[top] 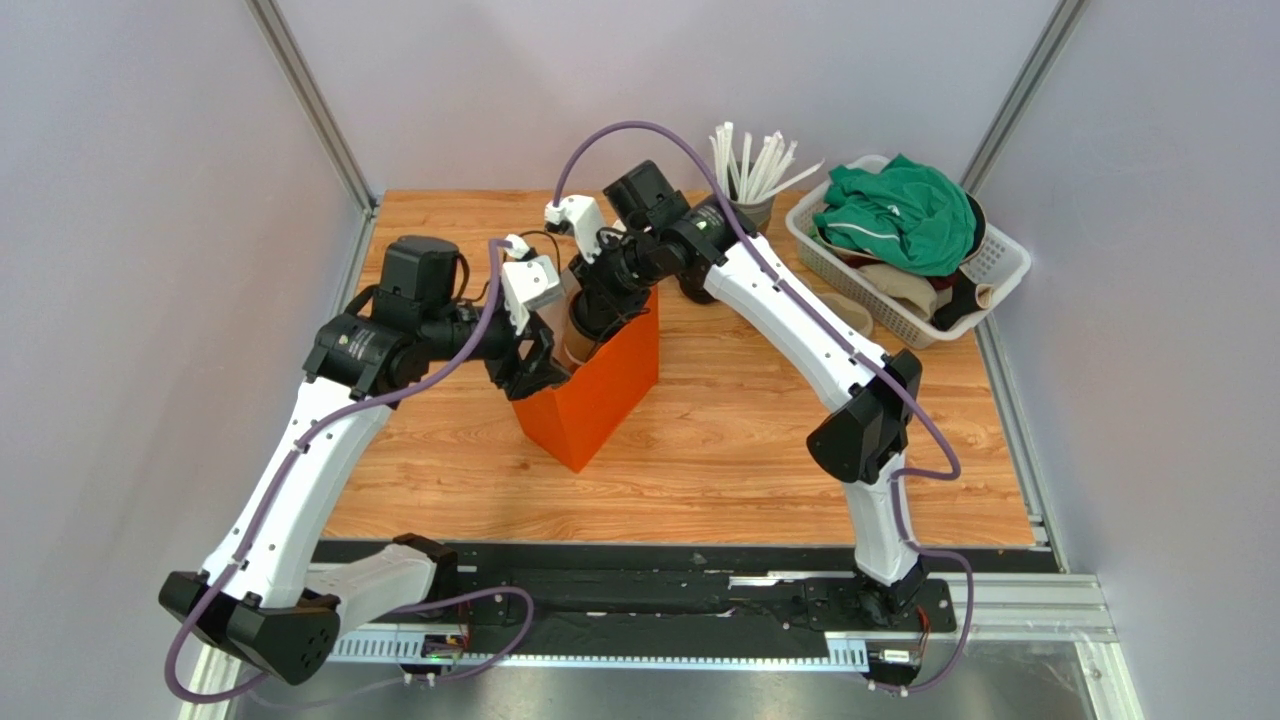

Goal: Pack the takeout coffee

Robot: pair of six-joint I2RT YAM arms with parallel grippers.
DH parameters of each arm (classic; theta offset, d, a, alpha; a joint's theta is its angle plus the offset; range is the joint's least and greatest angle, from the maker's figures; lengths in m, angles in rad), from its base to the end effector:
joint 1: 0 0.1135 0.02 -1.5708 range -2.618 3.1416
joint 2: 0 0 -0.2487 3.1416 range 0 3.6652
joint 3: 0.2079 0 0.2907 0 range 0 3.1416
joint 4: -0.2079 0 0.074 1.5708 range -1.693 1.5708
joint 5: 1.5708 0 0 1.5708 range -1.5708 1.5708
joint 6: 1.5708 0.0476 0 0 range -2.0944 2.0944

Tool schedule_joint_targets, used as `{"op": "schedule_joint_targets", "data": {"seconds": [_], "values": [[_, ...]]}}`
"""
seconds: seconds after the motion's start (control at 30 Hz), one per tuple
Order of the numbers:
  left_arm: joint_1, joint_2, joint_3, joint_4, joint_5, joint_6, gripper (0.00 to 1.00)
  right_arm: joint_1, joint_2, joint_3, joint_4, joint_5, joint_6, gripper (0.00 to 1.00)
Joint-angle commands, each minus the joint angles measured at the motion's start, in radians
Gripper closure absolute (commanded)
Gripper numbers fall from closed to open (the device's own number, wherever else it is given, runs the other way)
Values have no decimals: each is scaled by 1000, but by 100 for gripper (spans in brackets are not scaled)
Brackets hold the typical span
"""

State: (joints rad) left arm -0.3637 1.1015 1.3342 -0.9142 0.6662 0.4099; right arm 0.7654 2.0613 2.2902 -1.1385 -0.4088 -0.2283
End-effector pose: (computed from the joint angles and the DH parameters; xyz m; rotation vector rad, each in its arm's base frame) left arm 0.2297 -0.1189 0.3891 1.1367 1.8532 -0.7184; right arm 0.3278 0.3412 0.3630 -1.3558 2.1252 0.7315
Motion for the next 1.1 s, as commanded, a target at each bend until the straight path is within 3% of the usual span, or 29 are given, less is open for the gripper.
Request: {"op": "schedule_joint_targets", "data": {"seconds": [0.0, 0.63, 1.07], "values": [[19, -20, -6, 58, -72, -28, 27, 8, 19, 60, 5, 8, -8, 100], [20, -6, -43, 118, -166, -56, 27, 8, 94, 66, 31, 33, 43, 100], [22, 14, -84, 169, -244, -82, 26, 37, 94, 17, -10, 200, 12, 100]]}}
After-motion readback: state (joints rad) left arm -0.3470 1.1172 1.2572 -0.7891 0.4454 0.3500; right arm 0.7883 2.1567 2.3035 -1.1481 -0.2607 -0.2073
